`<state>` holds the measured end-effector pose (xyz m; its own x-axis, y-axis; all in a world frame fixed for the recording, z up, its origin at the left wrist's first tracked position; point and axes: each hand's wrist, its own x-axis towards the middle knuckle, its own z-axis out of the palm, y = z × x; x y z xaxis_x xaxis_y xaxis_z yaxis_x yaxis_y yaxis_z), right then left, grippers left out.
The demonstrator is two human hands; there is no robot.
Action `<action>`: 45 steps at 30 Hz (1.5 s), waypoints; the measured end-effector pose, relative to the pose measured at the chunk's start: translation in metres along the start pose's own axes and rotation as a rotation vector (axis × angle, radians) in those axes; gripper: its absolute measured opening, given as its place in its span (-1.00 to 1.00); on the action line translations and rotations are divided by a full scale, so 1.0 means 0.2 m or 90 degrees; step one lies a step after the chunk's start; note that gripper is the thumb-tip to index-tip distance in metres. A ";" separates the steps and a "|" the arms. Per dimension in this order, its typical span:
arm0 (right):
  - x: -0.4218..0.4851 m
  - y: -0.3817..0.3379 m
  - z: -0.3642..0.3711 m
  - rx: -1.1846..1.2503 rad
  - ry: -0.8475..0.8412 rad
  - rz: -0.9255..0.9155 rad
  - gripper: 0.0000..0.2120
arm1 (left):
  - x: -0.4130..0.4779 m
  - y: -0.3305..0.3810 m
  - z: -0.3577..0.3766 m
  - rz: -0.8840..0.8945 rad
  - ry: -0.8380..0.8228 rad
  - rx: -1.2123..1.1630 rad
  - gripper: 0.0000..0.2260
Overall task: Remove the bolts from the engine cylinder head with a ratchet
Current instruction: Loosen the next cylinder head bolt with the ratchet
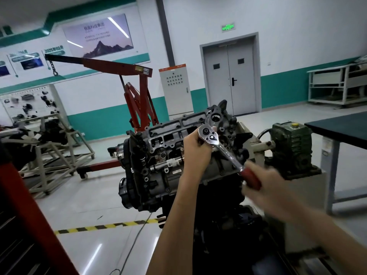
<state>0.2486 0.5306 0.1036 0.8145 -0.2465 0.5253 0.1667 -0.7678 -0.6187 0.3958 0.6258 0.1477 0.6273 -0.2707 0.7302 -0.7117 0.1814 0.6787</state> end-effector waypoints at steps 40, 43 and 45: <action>0.04 0.05 -0.04 -0.068 0.005 0.006 -0.74 | 0.01 -0.01 0.00 0.010 -0.006 0.012 -0.60; -0.09 -0.09 0.23 0.104 0.114 0.064 -0.70 | 0.01 -0.01 0.03 0.025 0.014 0.002 -0.57; -0.11 -0.20 0.40 0.239 0.146 0.101 -0.72 | 0.01 -0.01 0.03 0.024 0.013 -0.003 -0.55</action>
<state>0.2692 0.6131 0.0701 0.7089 -0.5005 0.4970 0.2740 -0.4539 -0.8479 0.3966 0.6188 0.1478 0.6060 -0.2448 0.7569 -0.7338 0.1955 0.6507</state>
